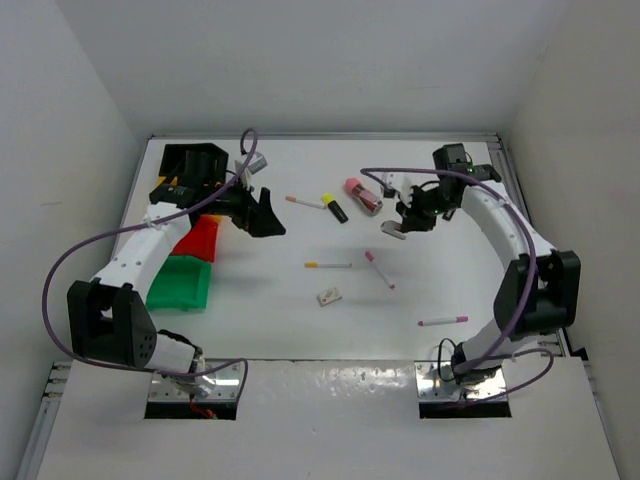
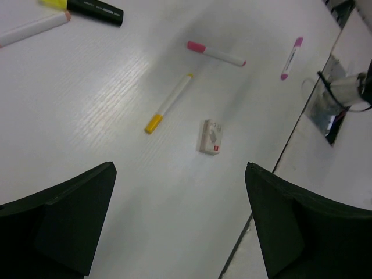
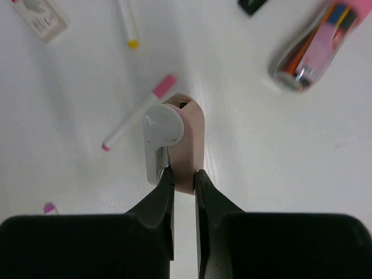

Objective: Sort the stationery into containers
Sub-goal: Pick up the stapler from the center of the board, then place the stapler in the storage box.

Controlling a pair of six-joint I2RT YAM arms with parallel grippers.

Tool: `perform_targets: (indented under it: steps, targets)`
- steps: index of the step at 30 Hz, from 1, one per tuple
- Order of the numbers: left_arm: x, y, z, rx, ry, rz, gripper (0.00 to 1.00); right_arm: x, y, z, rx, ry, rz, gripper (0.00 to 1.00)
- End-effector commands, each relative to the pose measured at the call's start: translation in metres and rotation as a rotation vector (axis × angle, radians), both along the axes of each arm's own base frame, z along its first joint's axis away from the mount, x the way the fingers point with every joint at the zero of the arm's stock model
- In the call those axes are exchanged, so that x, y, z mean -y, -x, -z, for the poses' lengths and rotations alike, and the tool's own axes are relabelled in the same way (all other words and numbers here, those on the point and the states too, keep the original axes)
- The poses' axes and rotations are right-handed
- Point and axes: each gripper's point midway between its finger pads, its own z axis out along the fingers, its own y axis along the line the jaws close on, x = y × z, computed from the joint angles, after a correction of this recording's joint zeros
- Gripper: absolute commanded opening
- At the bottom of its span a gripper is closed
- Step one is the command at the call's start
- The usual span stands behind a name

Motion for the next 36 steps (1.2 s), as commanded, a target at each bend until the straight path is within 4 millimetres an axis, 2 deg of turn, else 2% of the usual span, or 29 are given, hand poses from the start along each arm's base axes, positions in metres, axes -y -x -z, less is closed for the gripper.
perform_targets:
  steps: [1,2,4,5,7,8,10,11,13,14,16,19,24,31,36]
  targets:
    - [0.007,-0.011,-0.026,-0.078,0.111,-0.101,1.00,-0.040,-0.004,-0.045,0.172,-0.095,-0.038,0.00]
    - [0.009,-0.014,-0.028,-0.089,0.125,-0.103,1.00,-0.053,-0.007,-0.054,0.227,-0.092,-0.058,0.00]
    - [0.014,-0.014,-0.031,-0.113,0.148,-0.105,1.00,-0.066,-0.005,-0.064,0.276,-0.091,-0.085,0.00]
    - [0.018,-0.013,-0.032,-0.127,0.159,-0.104,1.00,-0.081,-0.001,-0.077,0.325,-0.098,-0.125,0.00]
    - [0.023,-0.010,-0.034,-0.138,0.172,-0.081,1.00,-0.092,0.002,-0.086,0.367,-0.083,-0.151,0.00]
    - [0.029,-0.006,-0.035,-0.148,0.181,-0.052,1.00,-0.107,0.010,-0.094,0.398,-0.091,-0.189,0.00]
    - [0.035,-0.002,-0.033,-0.155,0.180,-0.027,0.99,-0.116,0.012,-0.101,0.439,-0.053,-0.211,0.00]
    - [0.037,-0.003,-0.034,-0.143,0.178,-0.027,0.93,-0.127,0.021,-0.099,0.428,-0.040,-0.245,0.00]
    - [0.042,0.000,-0.034,-0.141,0.176,-0.016,0.88,-0.135,0.023,-0.104,0.443,-0.015,-0.253,0.00]
    - [0.043,-0.001,-0.036,-0.128,0.171,-0.017,0.84,-0.145,0.030,-0.102,0.437,-0.005,-0.279,0.00]
    - [0.048,0.002,-0.039,-0.103,0.147,-0.011,0.84,-0.157,0.034,-0.103,0.460,0.020,-0.290,0.00]
    - [0.058,0.010,-0.042,-0.088,0.139,0.022,0.89,-0.169,0.040,-0.101,0.474,0.051,-0.304,0.00]
    - [0.072,0.021,-0.039,-0.114,0.149,0.069,0.91,-0.186,0.047,-0.099,0.477,0.071,-0.326,0.00]
    - [0.084,0.025,-0.038,-0.118,0.154,0.109,0.85,-0.203,0.054,-0.101,0.476,0.064,-0.331,0.00]
    - [0.090,0.031,-0.028,-0.142,0.144,0.130,0.84,-0.213,0.058,-0.108,0.485,0.045,-0.340,0.00]
